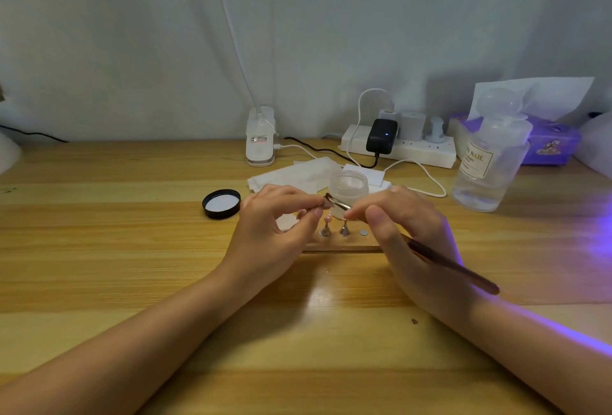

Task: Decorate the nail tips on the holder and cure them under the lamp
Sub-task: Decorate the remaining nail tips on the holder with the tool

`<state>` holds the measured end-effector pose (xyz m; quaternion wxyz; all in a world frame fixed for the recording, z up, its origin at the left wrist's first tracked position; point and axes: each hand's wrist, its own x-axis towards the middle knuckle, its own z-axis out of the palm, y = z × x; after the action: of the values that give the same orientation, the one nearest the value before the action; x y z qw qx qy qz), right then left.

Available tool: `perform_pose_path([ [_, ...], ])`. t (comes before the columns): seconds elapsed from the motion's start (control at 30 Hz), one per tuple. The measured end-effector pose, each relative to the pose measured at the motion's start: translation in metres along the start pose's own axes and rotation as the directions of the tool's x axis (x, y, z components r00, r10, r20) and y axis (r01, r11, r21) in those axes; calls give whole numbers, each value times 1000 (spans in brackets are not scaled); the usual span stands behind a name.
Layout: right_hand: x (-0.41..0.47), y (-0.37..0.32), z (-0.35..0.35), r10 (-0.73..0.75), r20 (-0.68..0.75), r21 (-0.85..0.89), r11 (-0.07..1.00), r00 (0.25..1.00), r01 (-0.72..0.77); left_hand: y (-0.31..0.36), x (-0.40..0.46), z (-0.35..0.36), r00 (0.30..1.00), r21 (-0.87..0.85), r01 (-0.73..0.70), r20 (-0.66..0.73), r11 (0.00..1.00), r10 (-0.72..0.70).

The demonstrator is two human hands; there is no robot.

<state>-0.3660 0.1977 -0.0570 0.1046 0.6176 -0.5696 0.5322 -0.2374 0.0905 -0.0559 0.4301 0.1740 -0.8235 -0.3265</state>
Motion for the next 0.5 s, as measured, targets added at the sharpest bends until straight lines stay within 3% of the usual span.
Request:
perform_pose_path([
  [0.2,-3,3,-4,19,-78,98,995,997,-11,0,0,-2,1000,1,7,17,1000,-7],
  [0.37,-1,2,1,-10,9,1,1000,1000,10,0,0,0,1000,-8,2,-4,1000,-2],
  [0.5,-3,5,-4,7,-66,88,996,998,-1,-1,0,-1,1000,-4,3,13,1000,-3],
])
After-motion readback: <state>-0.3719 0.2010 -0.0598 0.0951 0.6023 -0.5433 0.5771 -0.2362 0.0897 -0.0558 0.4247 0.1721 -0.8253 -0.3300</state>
